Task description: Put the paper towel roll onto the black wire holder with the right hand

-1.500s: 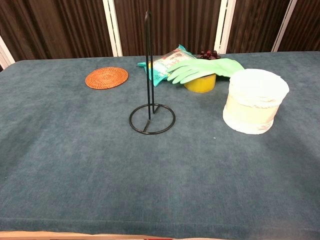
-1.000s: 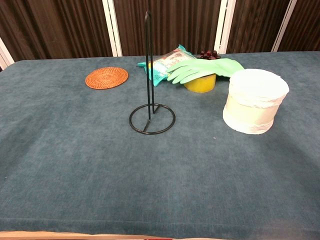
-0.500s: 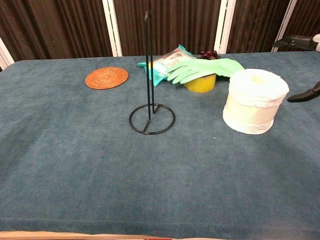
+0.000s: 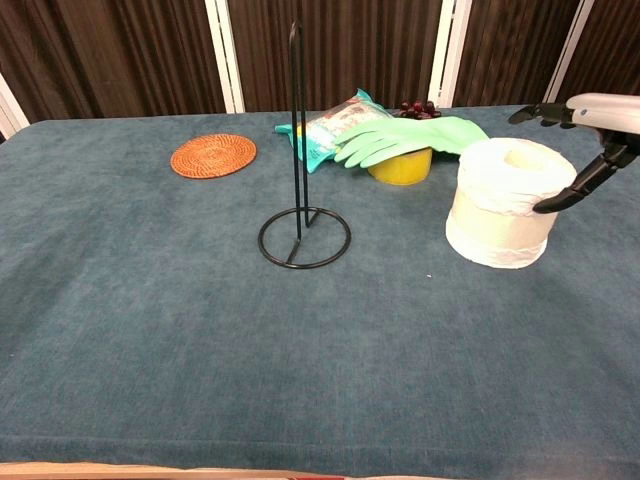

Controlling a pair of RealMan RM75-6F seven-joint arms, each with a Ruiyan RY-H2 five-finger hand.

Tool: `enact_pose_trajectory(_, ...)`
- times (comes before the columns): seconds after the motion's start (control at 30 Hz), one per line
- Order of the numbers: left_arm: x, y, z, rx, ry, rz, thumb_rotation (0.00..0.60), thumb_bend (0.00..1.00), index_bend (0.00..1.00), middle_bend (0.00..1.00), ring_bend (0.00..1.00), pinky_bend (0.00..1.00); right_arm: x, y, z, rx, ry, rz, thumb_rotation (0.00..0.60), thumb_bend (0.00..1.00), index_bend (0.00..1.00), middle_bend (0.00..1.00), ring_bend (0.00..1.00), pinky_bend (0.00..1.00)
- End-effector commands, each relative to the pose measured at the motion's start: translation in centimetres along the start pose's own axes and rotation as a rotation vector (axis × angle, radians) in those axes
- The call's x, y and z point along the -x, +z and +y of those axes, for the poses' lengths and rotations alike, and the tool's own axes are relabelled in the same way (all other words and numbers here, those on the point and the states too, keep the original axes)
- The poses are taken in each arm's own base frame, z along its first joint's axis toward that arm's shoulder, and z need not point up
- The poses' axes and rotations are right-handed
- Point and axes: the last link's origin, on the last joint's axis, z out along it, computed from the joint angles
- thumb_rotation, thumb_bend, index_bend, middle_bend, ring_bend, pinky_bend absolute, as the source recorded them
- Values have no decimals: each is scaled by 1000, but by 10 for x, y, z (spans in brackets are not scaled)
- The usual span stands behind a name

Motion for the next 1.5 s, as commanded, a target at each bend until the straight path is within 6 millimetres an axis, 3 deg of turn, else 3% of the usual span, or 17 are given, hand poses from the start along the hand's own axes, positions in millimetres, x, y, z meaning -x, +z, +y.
enact_pose_trajectory(0.03,0,0,0,0,0,0,600,429,0,0,0,84,4,6,-4,-3,6,-46,600,96,0,0,0,9)
enact_pose_trajectory(0.1,0,0,0,0,0,0,600,428,0,0,0,83,4,6,-5,-5,12,-36,600,96,0,0,7,97)
enact_pose_trajectory(0.17,0,0,0,0,0,0,600,427,0,0,0,83,5,7,-5,-3,18,-20,600,97,70,66,88,262)
enact_pose_trajectory(0.33,0,0,0,0,0,0,600,427,0,0,0,83,5,8,-3,7,31,4,600,97,558,450,551,656)
enact_pose_trajectory(0.43,0,0,0,0,0,0,600,428,0,0,0,83,4,7,-2,12,31,30,600,102,674,548,667,739)
enact_pose_trajectory(0.57,0,0,0,0,0,0,600,428,0,0,0,84,-3,4,-2,9,67,88,600,155,746,604,726,781)
enact_pose_trajectory(0.7,0,0,0,0,0,0,600,427,0,0,0,83,-18,-9,-6,-37,122,177,600,179,756,611,732,790)
enact_pose_trajectory(0.9,0,0,0,0,0,0,600,428,0,0,0,84,-67,-44,-23,-187,235,348,600,182,756,611,732,790)
enact_pose_trajectory(1.13,0,0,0,0,0,0,600,426,0,0,0,83,-122,-71,-74,-339,348,464,600,181,755,611,733,790)
enact_pose_trajectory(1.37,0,0,0,0,0,0,600,428,0,0,0,83,-150,-56,-139,-378,381,413,600,181,753,611,739,777)
enact_pose_trajectory(1.5,0,0,0,0,0,0,600,427,0,0,0,83,-155,-52,-150,-372,366,422,600,182,753,611,739,774)
